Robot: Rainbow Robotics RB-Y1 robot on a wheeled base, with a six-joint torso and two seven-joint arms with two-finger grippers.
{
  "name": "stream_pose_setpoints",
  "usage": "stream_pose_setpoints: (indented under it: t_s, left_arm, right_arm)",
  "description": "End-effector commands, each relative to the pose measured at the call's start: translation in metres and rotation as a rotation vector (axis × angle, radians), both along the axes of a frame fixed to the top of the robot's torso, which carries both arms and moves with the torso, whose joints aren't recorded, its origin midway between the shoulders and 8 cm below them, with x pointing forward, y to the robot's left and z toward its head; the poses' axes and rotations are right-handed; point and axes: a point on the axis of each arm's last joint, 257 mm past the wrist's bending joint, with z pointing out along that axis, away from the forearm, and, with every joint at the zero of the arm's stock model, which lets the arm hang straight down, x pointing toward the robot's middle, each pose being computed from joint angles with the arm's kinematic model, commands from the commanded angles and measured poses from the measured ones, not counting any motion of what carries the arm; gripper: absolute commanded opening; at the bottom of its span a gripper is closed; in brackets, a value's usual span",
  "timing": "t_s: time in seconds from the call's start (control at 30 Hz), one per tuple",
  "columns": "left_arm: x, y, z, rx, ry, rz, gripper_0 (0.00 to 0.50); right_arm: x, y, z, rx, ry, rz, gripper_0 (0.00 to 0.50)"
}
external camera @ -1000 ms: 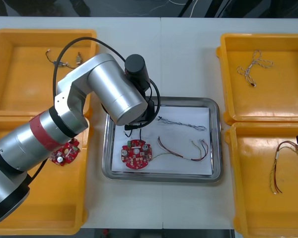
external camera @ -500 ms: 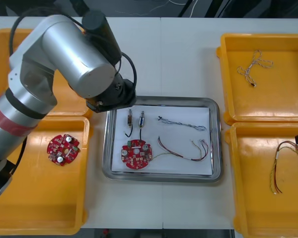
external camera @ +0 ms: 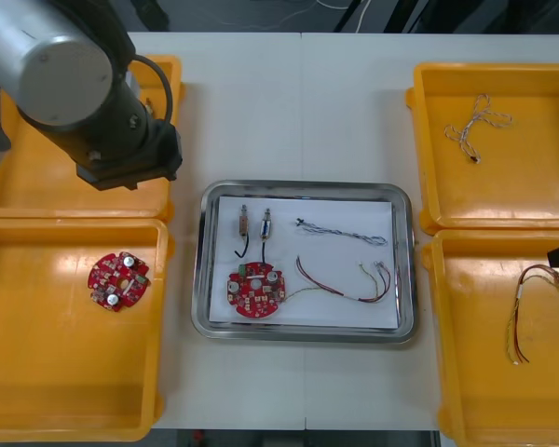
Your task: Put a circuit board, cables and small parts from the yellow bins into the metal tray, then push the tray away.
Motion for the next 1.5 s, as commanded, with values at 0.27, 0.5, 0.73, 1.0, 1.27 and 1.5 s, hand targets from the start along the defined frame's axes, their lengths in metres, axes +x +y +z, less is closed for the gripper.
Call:
stream_pose_setpoints:
  t_s: [0.27,0.5,0.73,1.0,1.27,1.5]
  left_arm:
    - [-0.009,0.088,0.025,0.072,-0.056,-0.059,0.500]
    - [-0.019,0.116,0.015,0.071,-0.045,-0.060,0.500]
    - [-0.035,0.133,0.002,0.111,-0.043,-0.104,0.500]
    - [-0.054,0.146,0.003,0.111,-0.045,-0.125,0.500]
    - [-0.075,0.162,0.005,0.162,-0.035,-0.154,0.500]
    - [-0.089,0.173,0.003,0.169,-0.020,-0.155,0.500]
  right_arm:
    - [0.021,0.071,0.055,0.016,-0.066,0.211,0.500]
    - [0.022,0.127,0.056,-0.011,-0.044,0.388,0.500]
    - [0.017,0.201,0.048,-0.060,-0.045,0.604,0.500]
    - [0.010,0.260,0.042,-0.113,-0.071,0.770,0.500]
    - [0.002,0.290,0.020,-0.279,-0.105,0.987,0.500]
    - [-0.007,0.294,-0.006,-0.441,-0.092,1.201,0.500]
